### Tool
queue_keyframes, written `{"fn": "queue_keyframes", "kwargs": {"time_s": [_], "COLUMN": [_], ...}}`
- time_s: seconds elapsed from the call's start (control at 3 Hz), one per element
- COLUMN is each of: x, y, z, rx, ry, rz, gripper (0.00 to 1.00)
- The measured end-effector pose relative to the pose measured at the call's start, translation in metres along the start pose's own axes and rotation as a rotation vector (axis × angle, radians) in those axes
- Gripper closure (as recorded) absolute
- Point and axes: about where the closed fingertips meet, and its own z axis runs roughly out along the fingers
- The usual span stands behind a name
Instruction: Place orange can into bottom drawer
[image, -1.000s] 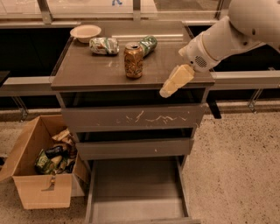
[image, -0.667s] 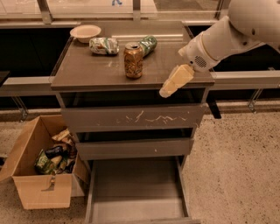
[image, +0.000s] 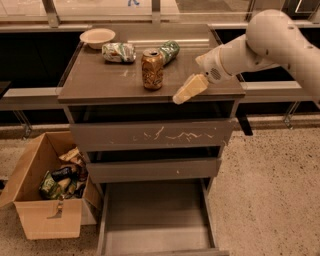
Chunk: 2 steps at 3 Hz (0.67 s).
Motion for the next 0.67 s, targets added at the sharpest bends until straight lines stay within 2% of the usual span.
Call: {"fn": "queue_keyframes", "kwargs": {"time_s": [0.33, 0.67], "x": [-0.007, -0.019], "y": [-0.020, -0.028], "z": [0.029, 0.053], "rx": [-0.001, -0.010], "ry": [-0.084, -0.163], "rz": [0.010, 0.031], "gripper": [0.00, 0.00]}}
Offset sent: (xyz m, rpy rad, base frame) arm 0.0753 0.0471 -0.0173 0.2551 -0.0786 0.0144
